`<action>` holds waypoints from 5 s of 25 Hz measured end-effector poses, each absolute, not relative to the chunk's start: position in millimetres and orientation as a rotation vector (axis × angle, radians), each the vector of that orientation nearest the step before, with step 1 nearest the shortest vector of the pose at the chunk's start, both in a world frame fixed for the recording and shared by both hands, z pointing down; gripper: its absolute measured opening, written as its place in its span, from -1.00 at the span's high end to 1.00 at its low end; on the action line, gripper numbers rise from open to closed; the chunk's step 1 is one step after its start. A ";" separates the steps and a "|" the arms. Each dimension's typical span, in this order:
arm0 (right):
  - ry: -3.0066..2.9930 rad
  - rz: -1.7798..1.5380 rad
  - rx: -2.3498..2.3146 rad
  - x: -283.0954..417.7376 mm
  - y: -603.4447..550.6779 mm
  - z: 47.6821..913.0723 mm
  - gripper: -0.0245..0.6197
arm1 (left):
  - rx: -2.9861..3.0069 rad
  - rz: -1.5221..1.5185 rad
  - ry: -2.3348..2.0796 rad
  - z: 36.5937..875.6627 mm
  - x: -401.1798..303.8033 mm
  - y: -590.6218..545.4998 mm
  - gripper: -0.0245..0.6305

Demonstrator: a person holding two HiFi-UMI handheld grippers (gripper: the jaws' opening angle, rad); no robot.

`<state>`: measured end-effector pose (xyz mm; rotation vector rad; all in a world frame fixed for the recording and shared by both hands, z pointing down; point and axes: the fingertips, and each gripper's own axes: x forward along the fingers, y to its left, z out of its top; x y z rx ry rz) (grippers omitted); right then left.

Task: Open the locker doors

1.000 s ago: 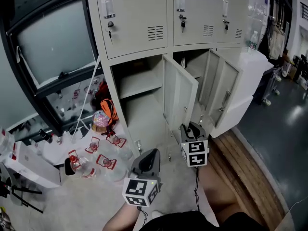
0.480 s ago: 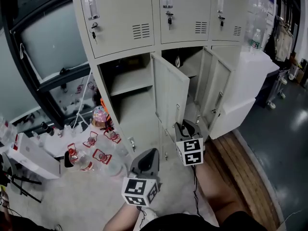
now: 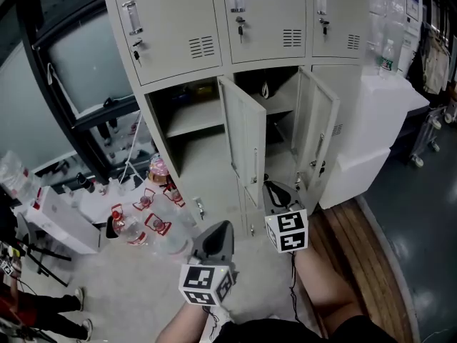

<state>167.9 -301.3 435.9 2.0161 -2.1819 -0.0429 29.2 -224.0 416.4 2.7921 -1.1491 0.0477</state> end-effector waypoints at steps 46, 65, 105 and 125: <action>-2.816 -0.453 1.513 18.7 -277.4 74.6 0.92 | 2.938 -0.227 -1.404 114.7 -70.4 -282.1 0.92; -2.784 -0.320 1.704 -52.0 -406.2 49.6 0.76 | 2.987 -0.226 -1.228 98.6 -147.2 -376.4 0.92; -2.597 -0.578 1.814 -84.9 -598.5 -9.2 0.43 | 3.020 -0.256 -1.219 91.3 -144.5 -501.8 0.92; -2.537 -0.607 1.984 -91.2 -618.1 -14.2 0.33 | 3.034 -0.239 -1.209 98.5 -169.6 -497.8 0.92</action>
